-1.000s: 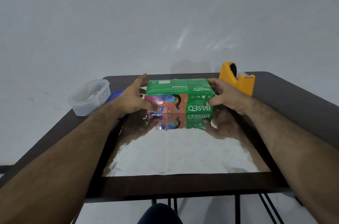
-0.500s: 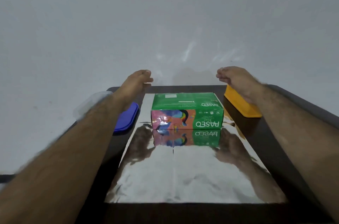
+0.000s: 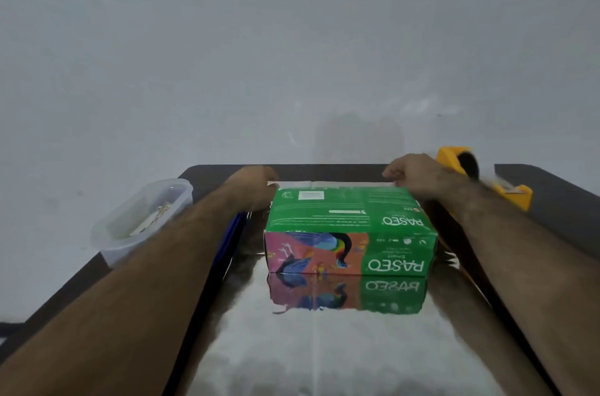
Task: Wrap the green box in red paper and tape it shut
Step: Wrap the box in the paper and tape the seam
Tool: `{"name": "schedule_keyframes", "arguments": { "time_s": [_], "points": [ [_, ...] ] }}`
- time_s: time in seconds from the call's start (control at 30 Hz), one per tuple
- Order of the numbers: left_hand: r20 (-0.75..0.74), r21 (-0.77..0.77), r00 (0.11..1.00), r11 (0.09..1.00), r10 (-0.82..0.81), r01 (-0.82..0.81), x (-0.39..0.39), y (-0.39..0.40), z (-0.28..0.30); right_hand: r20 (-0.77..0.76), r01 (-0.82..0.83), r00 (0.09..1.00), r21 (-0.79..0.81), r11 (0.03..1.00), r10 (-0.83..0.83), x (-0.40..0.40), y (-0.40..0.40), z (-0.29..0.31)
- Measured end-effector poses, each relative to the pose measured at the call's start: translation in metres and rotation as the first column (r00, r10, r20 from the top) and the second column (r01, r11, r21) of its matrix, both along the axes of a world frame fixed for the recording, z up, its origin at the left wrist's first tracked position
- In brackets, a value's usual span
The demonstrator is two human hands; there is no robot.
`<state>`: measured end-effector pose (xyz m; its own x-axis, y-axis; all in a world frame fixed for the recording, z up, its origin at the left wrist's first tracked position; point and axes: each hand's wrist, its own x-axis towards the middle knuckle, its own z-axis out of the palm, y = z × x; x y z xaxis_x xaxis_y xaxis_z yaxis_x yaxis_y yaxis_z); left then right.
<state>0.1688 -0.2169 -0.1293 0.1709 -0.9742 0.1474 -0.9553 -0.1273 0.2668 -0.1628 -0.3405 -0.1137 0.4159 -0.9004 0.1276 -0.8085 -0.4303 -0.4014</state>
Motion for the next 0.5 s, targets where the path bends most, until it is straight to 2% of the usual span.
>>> {"name": "schedule_keyframes", "arguments": {
  "time_s": [0.1,0.17,0.33,0.4,0.5],
  "points": [
    [0.074,0.103,0.997,0.994,-0.035,0.027,0.0,-0.001,-0.002,-0.211,-0.045,0.977,0.004,0.999,0.045,0.004,0.011,-0.001],
    [0.089,0.13,0.995,0.991,-0.041,0.03,-0.001,0.0,-0.001,-0.269,-0.052,0.962,-0.005,0.999,0.049,0.008,0.017,-0.001],
    [0.045,0.075,0.999,0.997,0.001,-0.004,-0.003,0.002,0.001,-0.168,-0.028,0.985,-0.037,0.999,0.021,0.005,0.012,-0.001],
    [-0.048,-0.013,0.999,1.0,0.014,-0.015,-0.005,0.003,0.001,-0.127,-0.052,0.991,-0.034,0.998,0.048,0.004,0.011,0.001],
    [-0.273,-0.107,0.961,0.992,0.042,-0.073,-0.006,0.004,0.003,0.004,-0.029,1.0,0.004,1.0,0.029,0.001,0.02,0.015]
  ]
}}
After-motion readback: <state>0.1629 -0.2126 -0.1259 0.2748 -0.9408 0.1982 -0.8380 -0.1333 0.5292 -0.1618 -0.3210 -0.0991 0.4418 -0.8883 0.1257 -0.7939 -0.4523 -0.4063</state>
